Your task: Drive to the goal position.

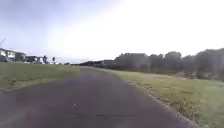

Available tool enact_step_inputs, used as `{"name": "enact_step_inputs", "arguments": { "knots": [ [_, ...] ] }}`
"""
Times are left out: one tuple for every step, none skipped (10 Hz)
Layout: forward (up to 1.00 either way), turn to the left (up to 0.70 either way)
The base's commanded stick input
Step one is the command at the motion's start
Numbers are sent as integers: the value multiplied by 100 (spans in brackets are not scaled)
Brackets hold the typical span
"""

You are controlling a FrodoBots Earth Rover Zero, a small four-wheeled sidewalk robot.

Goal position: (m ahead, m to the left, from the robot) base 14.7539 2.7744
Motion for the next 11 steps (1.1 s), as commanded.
{"name": "enact_step_inputs", "arguments": {
  "knots": [
    [100,21],
    [100,2],
    [100,0],
    [100,0],
    [100,0],
    [100,0],
    [100,0],
    [100,0],
    [100,0],
    [100,0],
    [100,0]
  ]
}}
